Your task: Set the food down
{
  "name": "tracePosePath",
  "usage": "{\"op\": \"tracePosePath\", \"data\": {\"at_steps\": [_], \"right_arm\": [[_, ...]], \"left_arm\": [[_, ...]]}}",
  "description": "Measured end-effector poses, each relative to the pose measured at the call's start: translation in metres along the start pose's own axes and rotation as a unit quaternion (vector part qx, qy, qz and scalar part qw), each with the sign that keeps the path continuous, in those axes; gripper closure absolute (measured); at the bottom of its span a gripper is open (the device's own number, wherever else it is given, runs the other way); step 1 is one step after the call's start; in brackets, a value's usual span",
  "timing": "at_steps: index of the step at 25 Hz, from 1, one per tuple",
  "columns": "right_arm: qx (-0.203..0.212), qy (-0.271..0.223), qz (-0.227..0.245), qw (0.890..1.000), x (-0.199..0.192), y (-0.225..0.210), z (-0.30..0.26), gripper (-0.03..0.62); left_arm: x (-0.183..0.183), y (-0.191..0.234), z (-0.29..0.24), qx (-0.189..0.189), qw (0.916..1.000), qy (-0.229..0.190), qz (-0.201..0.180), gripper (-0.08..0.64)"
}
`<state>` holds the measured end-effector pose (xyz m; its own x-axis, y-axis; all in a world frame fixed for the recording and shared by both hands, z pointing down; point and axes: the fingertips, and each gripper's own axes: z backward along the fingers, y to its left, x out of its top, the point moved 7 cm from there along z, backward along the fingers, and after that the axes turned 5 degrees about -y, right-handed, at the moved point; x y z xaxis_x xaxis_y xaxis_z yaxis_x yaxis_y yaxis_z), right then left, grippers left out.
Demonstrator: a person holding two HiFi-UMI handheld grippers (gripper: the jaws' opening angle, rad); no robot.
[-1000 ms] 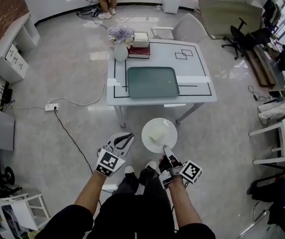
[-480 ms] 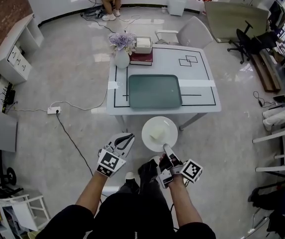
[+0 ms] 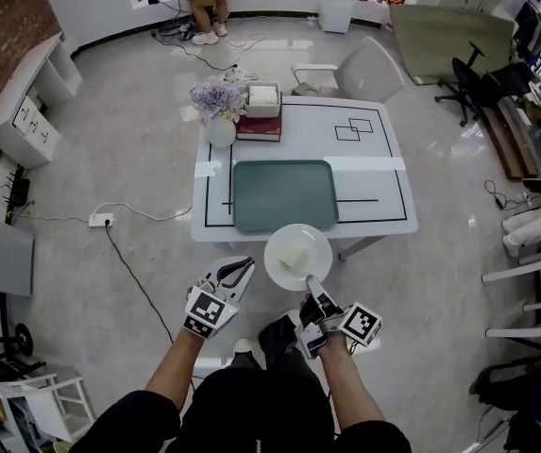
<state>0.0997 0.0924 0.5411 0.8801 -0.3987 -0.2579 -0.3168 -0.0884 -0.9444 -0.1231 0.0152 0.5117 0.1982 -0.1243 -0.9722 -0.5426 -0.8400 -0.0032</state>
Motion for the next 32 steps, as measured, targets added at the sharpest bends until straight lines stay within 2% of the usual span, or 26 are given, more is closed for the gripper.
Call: {"op": "tracePosePath", "data": {"at_steps": [4,7,14,16,20,24,32], "right_arm": [[0.014,0.013,-0.009,1.000,0.024,0.003,-0.020,0.574],[0.002,0.024,0.004,1.000,0.047,-0.005,-0.026,0.574],[0.018,0.047,-0.016,0.999,0.082,-0.009,-0.033,0.574],[0.008,0.048,-0.014,0.999,0.091,-0.018,-0.033,0.574],[0.038,0.038,-0.035,0.998,0.105,-0.024,-0.039,0.574],[0.005,0.038,-0.025,0.999,0.117,-0.038,-0.039,0.574],[0.028,0.041,-0.050,0.998,0.126,-0.047,-0.080,0.574]], "left_arm": [[0.007,0.009,-0.021,0.013,0.9999,0.010,-0.001,0.535],[0.014,0.009,-0.038,0.021,0.9996,0.018,-0.003,0.535],[0.028,0.007,-0.073,0.040,0.9987,0.031,-0.009,0.535],[0.029,0.006,-0.082,0.041,0.9985,0.035,-0.012,0.535],[0.030,0.005,-0.097,0.038,0.9982,0.044,-0.017,0.535],[0.032,0.011,-0.111,0.037,0.9981,0.046,-0.016,0.535],[0.025,0.039,-0.134,0.040,0.9980,0.047,-0.009,0.535]]}}
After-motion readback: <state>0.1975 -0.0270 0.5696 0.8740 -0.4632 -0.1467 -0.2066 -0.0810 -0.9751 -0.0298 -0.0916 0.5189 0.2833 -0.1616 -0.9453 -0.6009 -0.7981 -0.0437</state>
